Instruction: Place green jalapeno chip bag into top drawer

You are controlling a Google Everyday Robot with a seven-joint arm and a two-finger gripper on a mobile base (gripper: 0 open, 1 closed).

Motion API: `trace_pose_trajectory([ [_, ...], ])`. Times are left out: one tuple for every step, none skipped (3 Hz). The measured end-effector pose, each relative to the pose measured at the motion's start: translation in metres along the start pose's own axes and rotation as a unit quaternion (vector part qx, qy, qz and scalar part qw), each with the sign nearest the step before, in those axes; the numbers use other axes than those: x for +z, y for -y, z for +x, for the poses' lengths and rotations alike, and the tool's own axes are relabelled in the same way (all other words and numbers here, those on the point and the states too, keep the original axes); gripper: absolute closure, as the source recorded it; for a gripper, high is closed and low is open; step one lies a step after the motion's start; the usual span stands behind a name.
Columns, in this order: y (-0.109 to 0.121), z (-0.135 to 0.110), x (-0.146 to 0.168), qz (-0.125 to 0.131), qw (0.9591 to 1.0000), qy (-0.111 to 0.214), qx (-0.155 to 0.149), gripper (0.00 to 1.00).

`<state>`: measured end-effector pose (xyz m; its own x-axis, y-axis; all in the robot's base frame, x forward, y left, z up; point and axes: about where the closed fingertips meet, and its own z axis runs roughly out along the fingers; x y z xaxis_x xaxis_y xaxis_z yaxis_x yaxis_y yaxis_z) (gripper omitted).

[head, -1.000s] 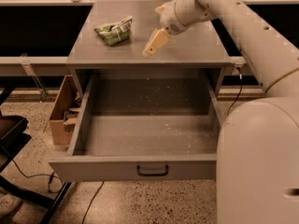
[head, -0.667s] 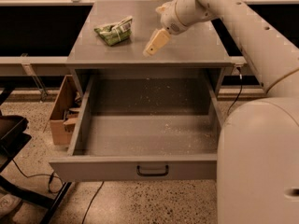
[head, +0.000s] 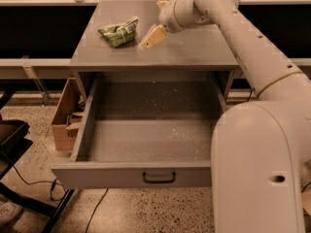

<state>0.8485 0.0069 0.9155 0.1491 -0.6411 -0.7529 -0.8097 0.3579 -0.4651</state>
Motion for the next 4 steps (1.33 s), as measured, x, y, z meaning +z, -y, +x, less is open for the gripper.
trace_pose_trajectory([
  [0.011, -0.004, 0.014, 0.011, 0.9992, 0.028, 0.027, 0.00],
  [0.009, -0.002, 0.034, -0.004, 0.9968, 0.042, 0.069, 0.00],
  [0.005, -0.004, 0.054, -0.021, 0.9931, 0.054, 0.102, 0.00],
  [0.005, -0.008, 0.071, -0.030, 0.9900, 0.068, 0.120, 0.00],
])
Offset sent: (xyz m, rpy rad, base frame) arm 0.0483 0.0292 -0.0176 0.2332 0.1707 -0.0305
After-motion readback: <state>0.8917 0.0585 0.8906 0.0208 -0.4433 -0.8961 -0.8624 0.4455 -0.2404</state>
